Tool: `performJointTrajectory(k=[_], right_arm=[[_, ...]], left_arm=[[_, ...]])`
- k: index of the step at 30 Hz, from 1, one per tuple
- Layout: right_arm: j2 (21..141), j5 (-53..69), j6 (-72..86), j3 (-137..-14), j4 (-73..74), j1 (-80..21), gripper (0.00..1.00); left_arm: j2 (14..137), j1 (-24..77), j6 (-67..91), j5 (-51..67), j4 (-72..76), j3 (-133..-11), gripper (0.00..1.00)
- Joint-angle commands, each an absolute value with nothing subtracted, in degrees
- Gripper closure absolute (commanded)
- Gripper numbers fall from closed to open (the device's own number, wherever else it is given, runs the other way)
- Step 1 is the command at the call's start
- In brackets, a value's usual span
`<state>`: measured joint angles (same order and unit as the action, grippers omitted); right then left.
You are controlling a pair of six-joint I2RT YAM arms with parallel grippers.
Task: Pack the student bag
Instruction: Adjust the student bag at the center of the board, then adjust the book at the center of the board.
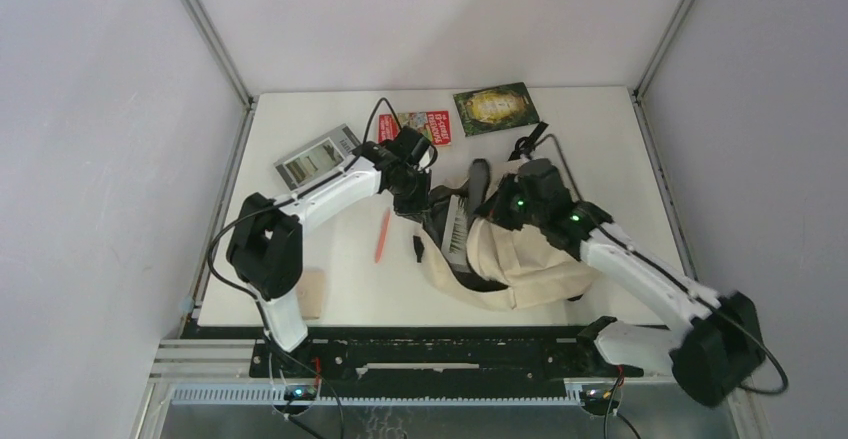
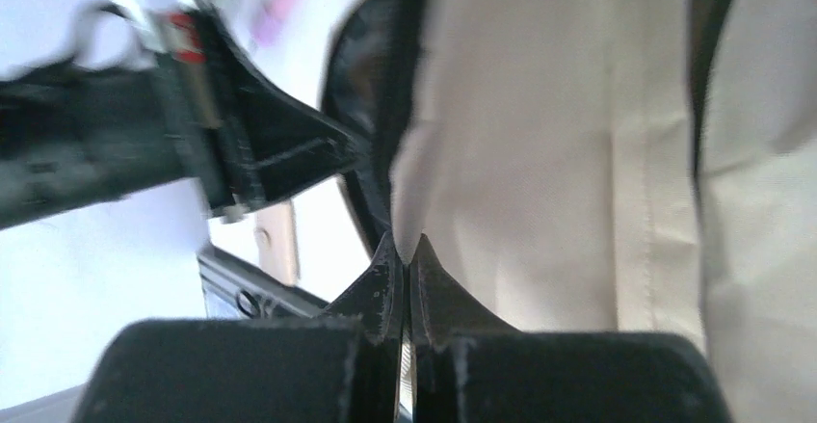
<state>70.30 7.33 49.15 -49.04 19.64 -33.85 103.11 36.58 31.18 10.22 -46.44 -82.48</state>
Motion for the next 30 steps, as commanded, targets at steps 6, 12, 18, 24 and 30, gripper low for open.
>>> performJointTrajectory(k=[6, 12, 18, 24, 30], right_arm=[[47.1, -5.2, 44.5, -50.2, 24.5, -28.5, 1.00], [48.3, -3.1, 46.4, -50.2, 24.4, -28.5, 1.00], [49.2, -3.5, 47.4, -49.5, 23.1, -28.7, 1.00], [48.9, -3.2, 48.3, -48.8, 22.3, -28.3, 1.00], [48.0, -3.9, 49.1, -48.2, 23.5, -28.1, 1.00]], left_arm=[[100.3, 36.5, 27.1, 10.1, -43.0, -81.9, 0.88], [93.4, 36.6, 25.3, 9.7, -44.0, -85.6, 0.40], [86.3, 36.5, 31.7, 16.1, -39.5, -87.8, 0.41], [90.3, 37.9, 40.4, 23.3, -29.0, -81.7, 0.51], [99.2, 38.0, 40.4, 18.5, -26.2, -80.8, 0.58]])
